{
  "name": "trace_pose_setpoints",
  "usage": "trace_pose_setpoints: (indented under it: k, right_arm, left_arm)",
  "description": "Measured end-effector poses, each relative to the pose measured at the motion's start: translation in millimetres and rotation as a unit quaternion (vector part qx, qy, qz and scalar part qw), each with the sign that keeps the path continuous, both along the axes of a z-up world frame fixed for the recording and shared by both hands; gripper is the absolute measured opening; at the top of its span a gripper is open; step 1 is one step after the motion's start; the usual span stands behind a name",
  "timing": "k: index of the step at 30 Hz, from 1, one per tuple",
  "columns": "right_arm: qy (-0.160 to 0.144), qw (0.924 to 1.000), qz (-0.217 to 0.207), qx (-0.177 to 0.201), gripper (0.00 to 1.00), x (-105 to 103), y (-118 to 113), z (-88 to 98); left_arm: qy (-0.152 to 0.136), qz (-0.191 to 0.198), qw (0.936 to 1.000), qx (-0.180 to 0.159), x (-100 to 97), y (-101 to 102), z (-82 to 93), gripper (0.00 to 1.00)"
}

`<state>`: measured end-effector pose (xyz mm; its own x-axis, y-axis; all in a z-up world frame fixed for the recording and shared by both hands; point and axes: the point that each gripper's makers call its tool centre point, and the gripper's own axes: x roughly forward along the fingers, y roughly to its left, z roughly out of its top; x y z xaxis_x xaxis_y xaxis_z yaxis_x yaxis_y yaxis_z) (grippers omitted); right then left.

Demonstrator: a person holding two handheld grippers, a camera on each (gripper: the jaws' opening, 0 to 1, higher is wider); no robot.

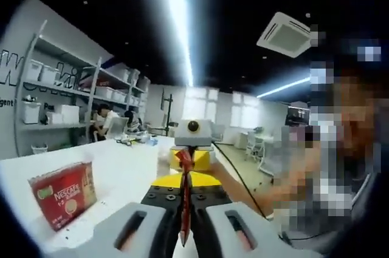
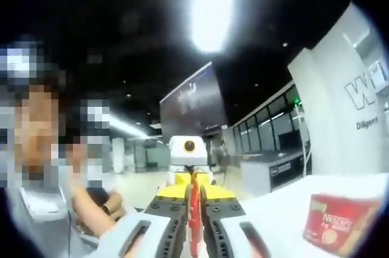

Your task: Tear open the coffee pouch, take out the coffee, and pour the coffee from the pouch into the cup

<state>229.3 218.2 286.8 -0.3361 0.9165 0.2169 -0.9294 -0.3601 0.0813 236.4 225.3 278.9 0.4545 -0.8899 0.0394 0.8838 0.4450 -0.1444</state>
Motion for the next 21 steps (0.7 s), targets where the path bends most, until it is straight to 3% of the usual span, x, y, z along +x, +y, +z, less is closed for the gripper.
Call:
trace_pose_setpoints:
  k: [16, 19, 21]
  right_arm:
    - [-0.015, 0.9990, -0.039, -0.016, 0.03, 14.4, 5.4, 0.0]
    - [-0.010, 0.9988, -0.043, -0.019, 0.02, 14.2, 4.6, -0.1]
    - [-0.007, 0.9988, -0.045, -0.020, 0.02, 15.5, 3.8, 0.3]
  left_arm:
    - [-0.002, 0.016, 0.9998, 0.010, 6.1, -2.0, -2.5, 0.05]
    - [-0.016, 0.021, 0.9996, 0.013, 7.1, -2.9, -2.1, 0.06]
    - [-0.042, 0.026, 0.9986, 0.020, 7.6, -3.9, -1.7, 0.08]
